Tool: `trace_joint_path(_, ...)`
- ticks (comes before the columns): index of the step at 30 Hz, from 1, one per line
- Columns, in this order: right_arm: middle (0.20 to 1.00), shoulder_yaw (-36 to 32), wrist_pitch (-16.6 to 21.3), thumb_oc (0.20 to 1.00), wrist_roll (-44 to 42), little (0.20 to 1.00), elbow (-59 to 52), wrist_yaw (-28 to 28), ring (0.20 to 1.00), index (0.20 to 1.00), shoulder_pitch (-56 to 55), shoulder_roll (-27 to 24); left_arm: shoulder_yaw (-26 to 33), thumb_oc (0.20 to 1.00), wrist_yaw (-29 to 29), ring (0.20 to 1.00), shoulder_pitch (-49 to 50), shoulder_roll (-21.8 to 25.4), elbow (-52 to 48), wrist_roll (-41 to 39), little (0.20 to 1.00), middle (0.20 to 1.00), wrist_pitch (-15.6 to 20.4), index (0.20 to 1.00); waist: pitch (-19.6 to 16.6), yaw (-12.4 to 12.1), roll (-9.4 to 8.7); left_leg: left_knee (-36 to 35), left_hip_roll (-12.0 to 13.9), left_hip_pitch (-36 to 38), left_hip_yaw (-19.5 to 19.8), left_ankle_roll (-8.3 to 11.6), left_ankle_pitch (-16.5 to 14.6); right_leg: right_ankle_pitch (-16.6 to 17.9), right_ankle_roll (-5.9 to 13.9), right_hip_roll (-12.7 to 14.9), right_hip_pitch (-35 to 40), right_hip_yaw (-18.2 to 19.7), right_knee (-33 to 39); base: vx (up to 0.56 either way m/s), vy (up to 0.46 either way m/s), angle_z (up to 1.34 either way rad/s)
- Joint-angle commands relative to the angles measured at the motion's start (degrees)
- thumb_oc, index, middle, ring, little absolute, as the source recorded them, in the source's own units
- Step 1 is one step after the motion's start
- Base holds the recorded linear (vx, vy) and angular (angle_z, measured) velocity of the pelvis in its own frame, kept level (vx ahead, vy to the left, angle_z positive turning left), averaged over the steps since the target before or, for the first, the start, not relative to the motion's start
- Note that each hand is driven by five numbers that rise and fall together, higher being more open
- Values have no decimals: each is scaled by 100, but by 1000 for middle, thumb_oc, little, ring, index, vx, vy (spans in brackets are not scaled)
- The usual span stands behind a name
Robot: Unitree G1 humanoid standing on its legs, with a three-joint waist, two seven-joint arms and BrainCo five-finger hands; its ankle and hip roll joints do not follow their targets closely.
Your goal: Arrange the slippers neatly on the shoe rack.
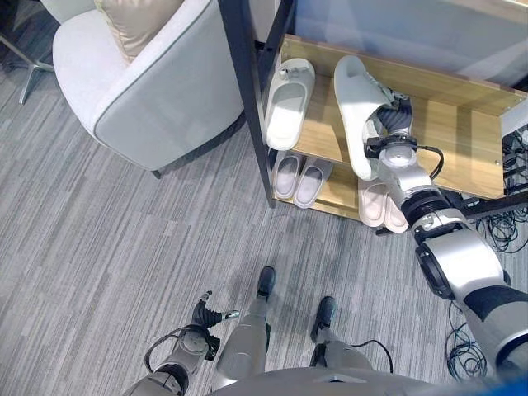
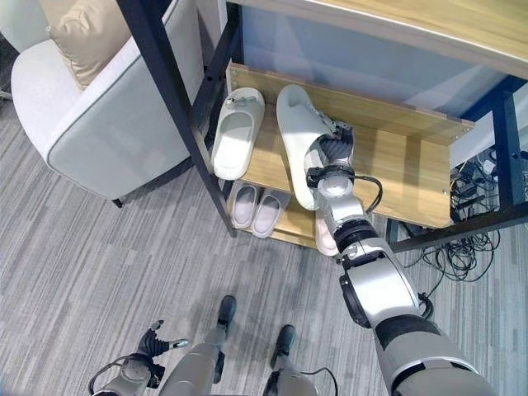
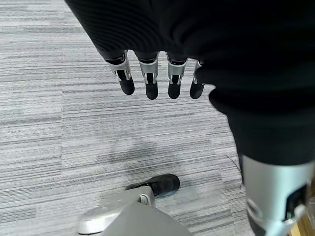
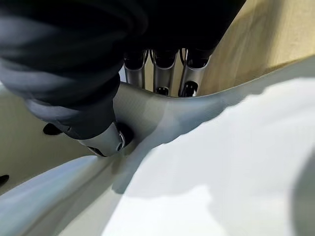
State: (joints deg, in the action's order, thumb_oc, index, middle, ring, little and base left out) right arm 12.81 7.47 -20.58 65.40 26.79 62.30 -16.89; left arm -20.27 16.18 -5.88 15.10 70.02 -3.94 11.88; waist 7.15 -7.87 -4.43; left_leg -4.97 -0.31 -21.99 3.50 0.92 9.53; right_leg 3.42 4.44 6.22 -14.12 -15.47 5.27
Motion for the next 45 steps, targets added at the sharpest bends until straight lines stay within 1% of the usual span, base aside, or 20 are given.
trace_joint_path(1, 200, -88, 133, 200, -387, 200, 260, 131, 200, 200, 539, -218, -88, 1000, 49, 1000, -260, 77, 406, -146, 1000, 1000, 17, 1000, -9, -162, -156, -3, -59, 153, 89, 321, -480, 213, 580, 576, 67, 161, -27, -17, 37, 0)
trace_joint_path(10, 200, -139, 89, 200, -681, 200, 672, 131, 200, 200, 782, -236, -119, 1000, 87, 1000, -402, 116, 461, -142, 1000, 1000, 25, 1000, 53, -287, -213, -3, -120, 26, 170, 308, -446, 263, 606, 596, 8, 108, -27, -2, 6, 0)
trace_joint_path(15, 200, -218, 170, 200, -1081, 200, 726, 106, 200, 200, 979, -328, -141, 1000, 74, 1000, -505, 165, 497, -195, 1000, 1000, 49, 1000, 77, -375, -272, -3, -148, -90, 258, 321, -429, 273, 621, 597, -52, 41, -27, 12, 17, 7)
trace_joint_path(16, 903, -230, 169, 903, -1120, 903, 750, 110, 903, 903, 1013, -348, -159, 1000, 74, 1000, -522, 168, 495, -199, 1000, 1000, 53, 1000, 90, -390, -278, -3, -154, -116, 269, 324, -427, 274, 623, 603, -64, 26, -27, 13, 3, 11)
trace_joint_path(17, 1000, -249, 189, 1000, -1167, 1000, 778, 129, 1000, 1000, 1044, -374, -169, 1000, 70, 1000, -525, 166, 498, -211, 1000, 1000, 58, 1000, 92, -403, -277, -3, -158, -132, 279, 325, -424, 277, 628, 609, -66, 7, -27, 10, 12, 10)
trace_joint_path(19, 1000, -343, 279, 1000, -1349, 1000, 749, 185, 1000, 1000, 1058, -417, -179, 1000, 76, 1000, -508, 160, 505, -219, 1000, 1000, 68, 1000, 107, -435, -281, -3, -178, -169, 301, 327, -420, 284, 639, 615, -70, -25, -27, 15, 19, 8)
trace_joint_path(24, 1000, -363, 309, 1000, -1417, 1000, 713, 267, 1000, 1000, 1055, -415, -193, 1000, 70, 1000, -565, 142, 499, -280, 1000, 1000, 75, 1000, 144, -472, -265, -3, -204, -154, 359, 331, -467, 257, 643, 645, -14, -95, -27, 9, 13, 3)
trace_joint_path(30, 1000, -420, 338, 1000, -1425, 1000, 600, 382, 1000, 1000, 961, -235, -186, 1000, 51, 1000, -579, 104, 471, -323, 1000, 1000, 36, 1000, 134, -405, -247, -3, -231, -156, 361, 307, -460, 293, 643, 675, -7, -112, -27, 4, 12, 5)
trace_joint_path(35, 1000, -347, 257, 1000, -1080, 1000, 461, 498, 1000, 1000, 806, -9, -172, 1000, 44, 1000, -637, 42, 433, -382, 1000, 1000, -16, 1000, 138, -309, -216, -3, -249, -96, 359, 278, -482, 309, 626, 703, 22, -93, -27, 0, 0, 0)
trace_joint_path(37, 1000, -305, 219, 1000, -1000, 1000, 435, 487, 1000, 1000, 764, -10, -143, 1000, 38, 1000, -670, 39, 415, -412, 1000, 1000, -26, 1000, 167, -287, -211, -3, -252, -108, 345, 278, -470, 325, 627, 702, -1, -73, -27, -16, 15, -1)
trace_joint_path(39, 1000, -285, 223, 1000, -1085, 1000, 320, 460, 1000, 1000, 707, 11, -134, 1000, 49, 1000, -672, 48, 410, -414, 1000, 1000, -27, 1000, 174, -268, -221, -3, -254, -115, 338, 275, -471, 333, 630, 700, -12, -62, -27, 0, 0, 0)
trace_joint_path(41, 1000, -246, 228, 1000, -1239, 1000, 114, 417, 1000, 1000, 616, 136, -103, 1000, 47, 1000, -658, 56, 439, -436, 1000, 1000, -60, 1000, 187, -222, -262, -3, -236, -101, 326, 269, -477, 340, 630, 689, -12, -42, -27, 0, 0, 0)
trace_joint_path(42, 1000, -222, 238, 1000, -1289, 1000, -116, 385, 1000, 1000, 444, 284, -70, 1000, 20, 1000, -634, 47, 463, -442, 1000, 1000, -115, 1000, 188, -170, -317, -3, -215, -64, 307, 257, -501, 338, 618, 664, 6, -28, -27, -3, -14, -3)
trace_joint_path(45, 1000, -218, 274, 1000, -1268, 1000, -351, 408, 1000, 1000, 282, 395, -35, 1000, 27, 1000, -662, 31, 452, -475, 1000, 1000, -141, 1000, 193, -120, -344, -3, -205, -42, 294, 244, -513, 343, 611, 648, 16, -8, -27, -7, -4, -3)
